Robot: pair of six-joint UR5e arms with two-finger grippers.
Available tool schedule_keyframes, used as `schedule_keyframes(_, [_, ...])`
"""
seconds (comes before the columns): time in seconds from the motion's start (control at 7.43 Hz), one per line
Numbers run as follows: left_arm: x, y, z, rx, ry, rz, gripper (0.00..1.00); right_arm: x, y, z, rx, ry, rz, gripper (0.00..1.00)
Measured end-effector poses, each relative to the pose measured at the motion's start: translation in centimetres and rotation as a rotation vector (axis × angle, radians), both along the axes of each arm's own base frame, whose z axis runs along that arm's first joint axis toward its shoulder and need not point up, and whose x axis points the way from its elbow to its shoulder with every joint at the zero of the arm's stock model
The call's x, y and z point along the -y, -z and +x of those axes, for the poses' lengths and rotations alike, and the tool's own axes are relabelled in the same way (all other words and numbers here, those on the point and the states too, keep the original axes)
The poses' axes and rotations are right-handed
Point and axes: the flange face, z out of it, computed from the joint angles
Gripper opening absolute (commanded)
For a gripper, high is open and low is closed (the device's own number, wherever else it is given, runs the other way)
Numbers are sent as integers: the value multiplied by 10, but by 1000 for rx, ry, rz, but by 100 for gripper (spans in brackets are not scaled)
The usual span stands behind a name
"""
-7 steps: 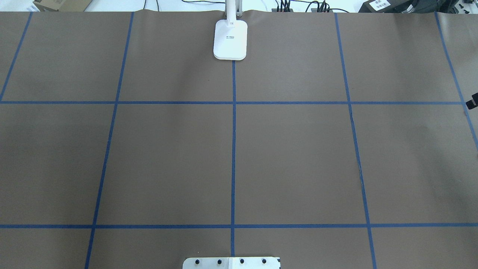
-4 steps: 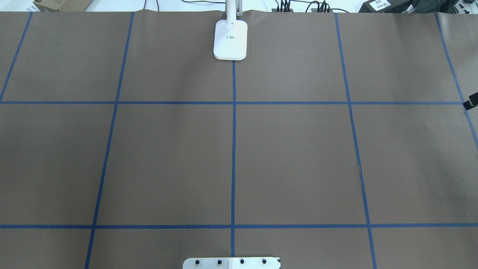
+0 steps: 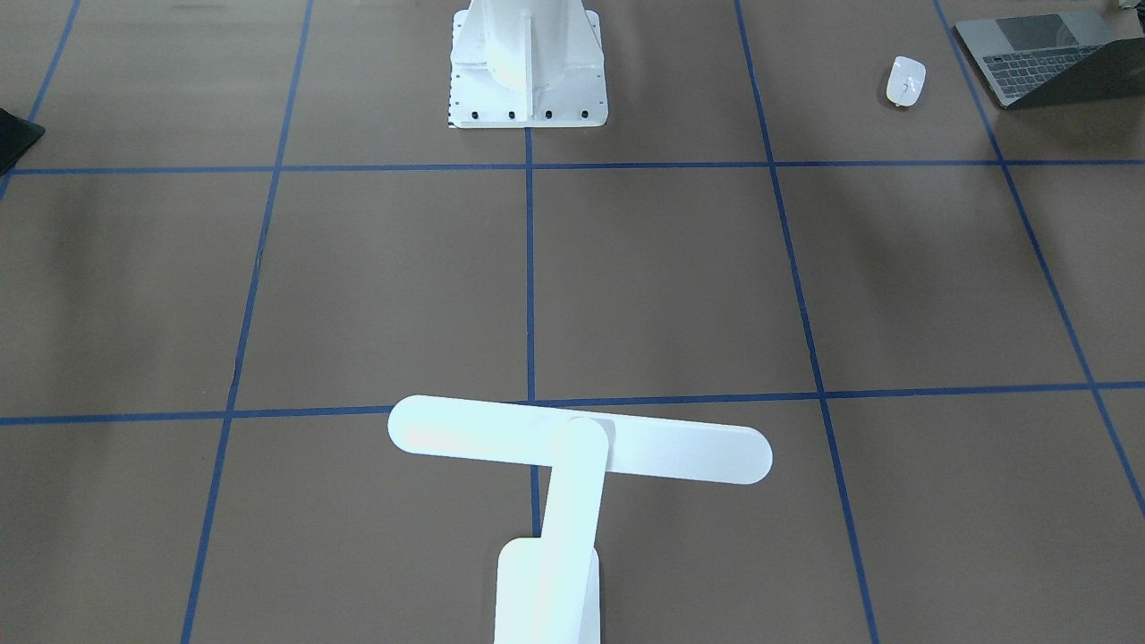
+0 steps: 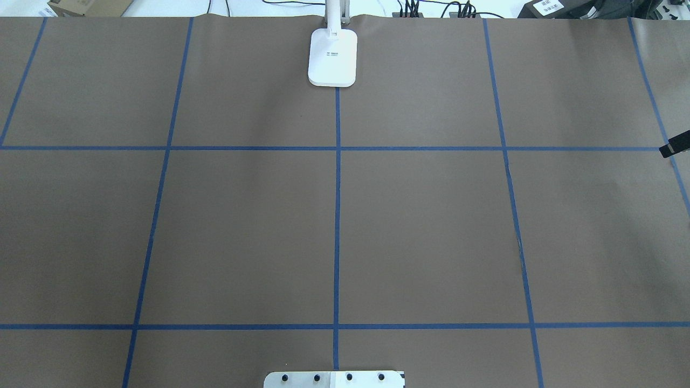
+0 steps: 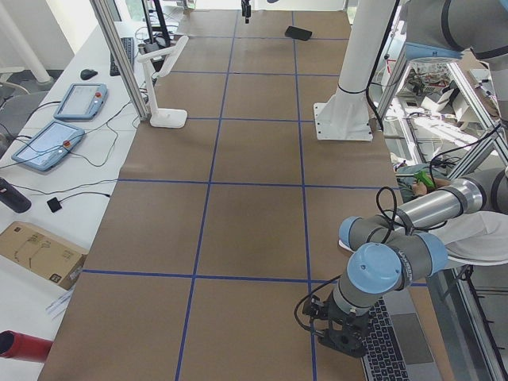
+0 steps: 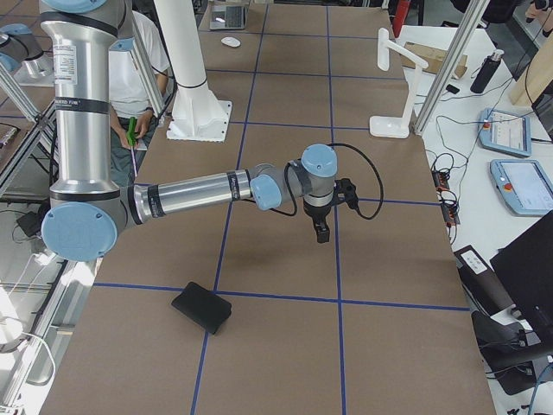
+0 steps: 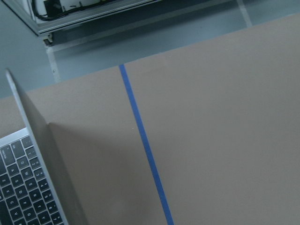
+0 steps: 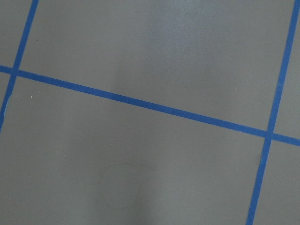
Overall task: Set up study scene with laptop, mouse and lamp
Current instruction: 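Carry the open silver laptop with the left gripper toward the table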
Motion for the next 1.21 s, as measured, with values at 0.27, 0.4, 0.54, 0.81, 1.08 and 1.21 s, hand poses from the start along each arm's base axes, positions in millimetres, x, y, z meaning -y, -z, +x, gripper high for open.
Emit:
schedule_keyframes(0.27, [-21,-11,9,-23,24,-55,99,1,2,-3,1,5,4,100])
schedule_keyframes(0.4, [-28,-13,11,-29,31,-70,98,1,2,-5,1,9,6,100])
schedule_keyframes(0.54, [-32,-15,12,-33,40,-80,90,0,2,-8,1,15,6,100])
schedule_keyframes(0.81, [-34,-17,13,-37,47,-94,79,0,2,-12,-1,21,9,100])
schedule_keyframes(1.08, [-37,-20,14,-42,48,-105,55,0,4,-13,-5,21,18,100])
schedule_keyframes(1.21, [-39,-22,15,-46,47,-113,40,0,5,-13,-3,22,27,100])
